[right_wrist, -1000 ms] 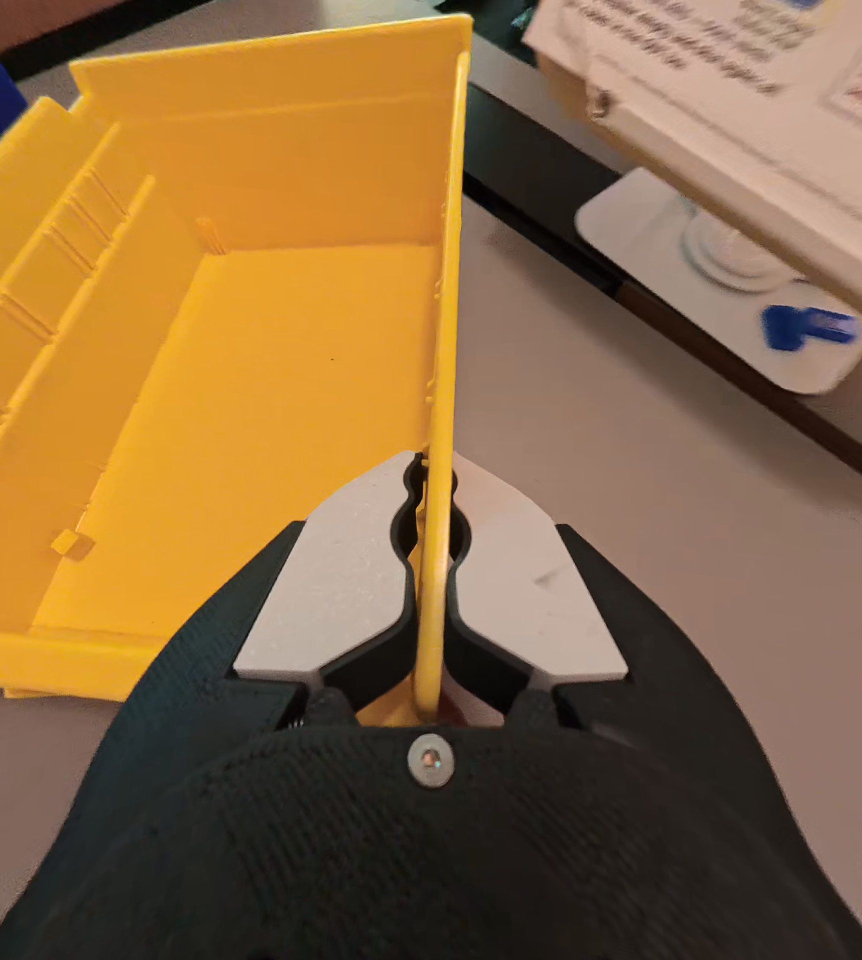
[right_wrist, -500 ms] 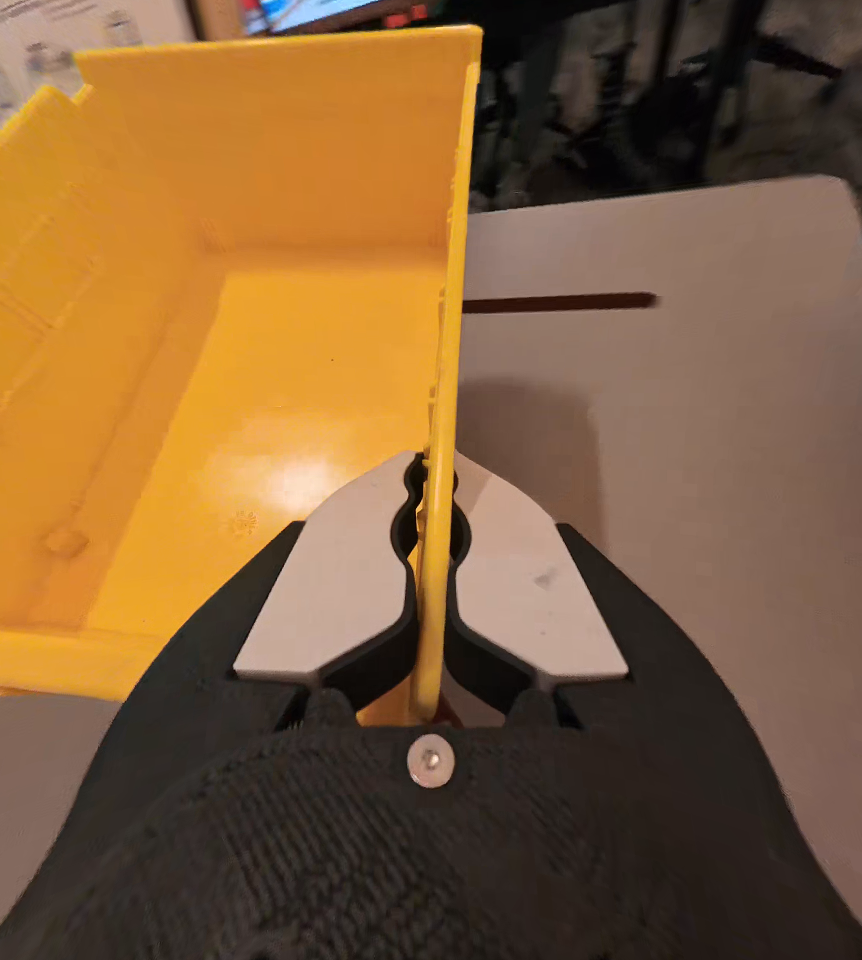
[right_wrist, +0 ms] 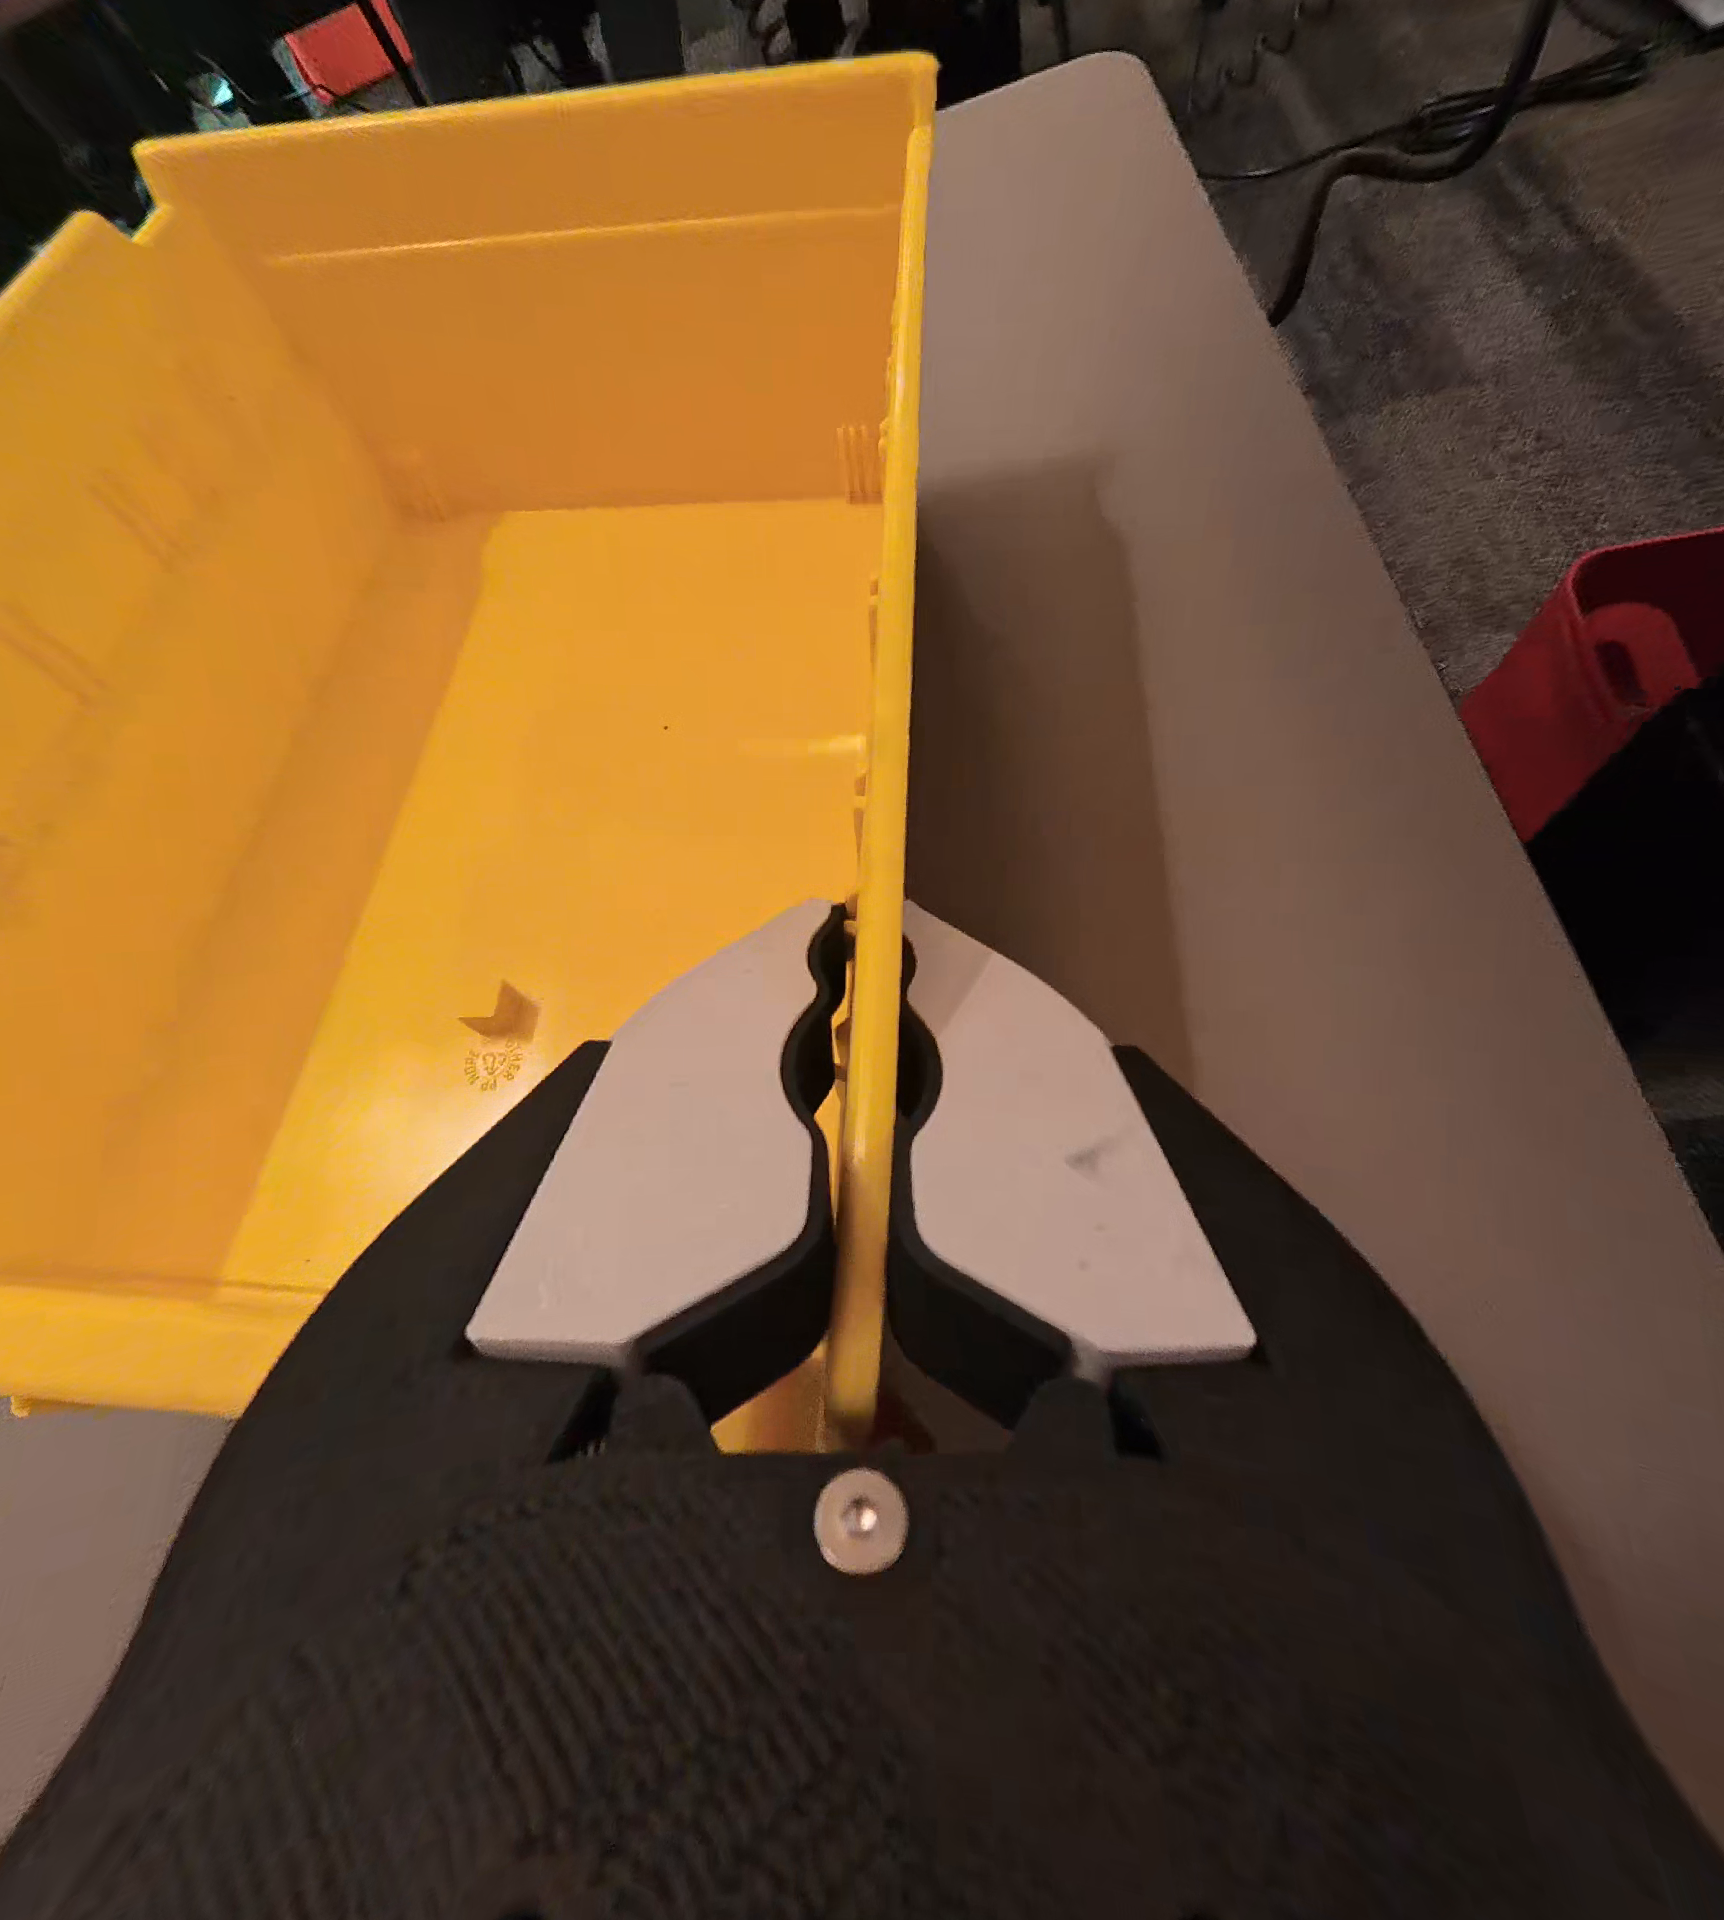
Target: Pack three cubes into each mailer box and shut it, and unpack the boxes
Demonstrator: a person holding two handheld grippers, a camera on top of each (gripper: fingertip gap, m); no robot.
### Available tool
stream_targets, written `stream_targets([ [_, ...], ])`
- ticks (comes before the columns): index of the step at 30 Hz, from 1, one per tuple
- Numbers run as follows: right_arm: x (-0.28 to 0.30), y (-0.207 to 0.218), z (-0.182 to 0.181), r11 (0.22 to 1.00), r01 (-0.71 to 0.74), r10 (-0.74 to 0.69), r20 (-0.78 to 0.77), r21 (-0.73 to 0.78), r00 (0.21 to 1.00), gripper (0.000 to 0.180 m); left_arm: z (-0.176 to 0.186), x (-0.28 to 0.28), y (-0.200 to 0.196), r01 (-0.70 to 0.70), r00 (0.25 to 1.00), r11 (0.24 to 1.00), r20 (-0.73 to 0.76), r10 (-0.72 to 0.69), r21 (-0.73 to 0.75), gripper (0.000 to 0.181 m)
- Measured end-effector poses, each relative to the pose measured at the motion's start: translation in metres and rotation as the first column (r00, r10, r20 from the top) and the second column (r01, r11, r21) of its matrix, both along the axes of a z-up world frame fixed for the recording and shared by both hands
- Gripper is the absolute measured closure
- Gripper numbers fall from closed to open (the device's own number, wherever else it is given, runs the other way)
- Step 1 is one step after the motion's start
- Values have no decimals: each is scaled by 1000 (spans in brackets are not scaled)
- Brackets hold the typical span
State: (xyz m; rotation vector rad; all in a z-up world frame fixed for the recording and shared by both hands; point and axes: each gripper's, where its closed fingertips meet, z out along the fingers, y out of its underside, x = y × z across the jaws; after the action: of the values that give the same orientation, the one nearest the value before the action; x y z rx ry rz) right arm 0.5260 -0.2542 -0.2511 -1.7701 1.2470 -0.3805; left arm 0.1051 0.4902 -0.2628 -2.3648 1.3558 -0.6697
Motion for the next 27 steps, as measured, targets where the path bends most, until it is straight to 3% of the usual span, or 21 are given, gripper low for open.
stream_targets([
  [1, 4, 2, -2, 1000, 11, -11, 11, -12, 1000, 175, 0, 2, 1, -5, 1000, 1000, 13, 5, -6, 173],
  [8, 13, 16, -6, 987, 10, 5, 92, -158, 996, 171, 15, 14, 8, 67, 994, 992, 84, -76, 103, 171],
  [9, 12, 14, -6, 988, 26, -14, 81, -152, 997, 164, 25, 17, 11, 73, 989, 989, 119, -88, 128, 169],
  [12, 0, 2, 0, 983, 123, -117, 49, -137, 992, 120, 56, 22, 15, 141, 972, 964, 150, -178, 227, 158],
  [15, -20, 8, 27, 980, 145, -124, 150, -139, 981, 98, 80, 22, 14, 280, 948, 890, 42, -315, 361, 106],
  [17, -36, 33, 48, 988, 87, -55, 228, -131, 972, 84, 90, 24, 2, 422, 897, 806, -59, -439, 415, 82],
  [19, -57, 75, 60, 993, -56, 82, 259, -108, 962, 74, 98, 31, -12, 559, 817, 674, -179, -549, 483, 73],
  [23, -107, 162, 66, 923, -380, 379, 279, -53, 882, 68, 108, 58, -47, 750, 619, 378, -373, -691, 543, 71],
  [27, -133, 206, 63, 852, -515, 519, 282, -97, 807, 70, 95, 84, -75, 882, 401, 151, -543, -738, 446, 71],
])
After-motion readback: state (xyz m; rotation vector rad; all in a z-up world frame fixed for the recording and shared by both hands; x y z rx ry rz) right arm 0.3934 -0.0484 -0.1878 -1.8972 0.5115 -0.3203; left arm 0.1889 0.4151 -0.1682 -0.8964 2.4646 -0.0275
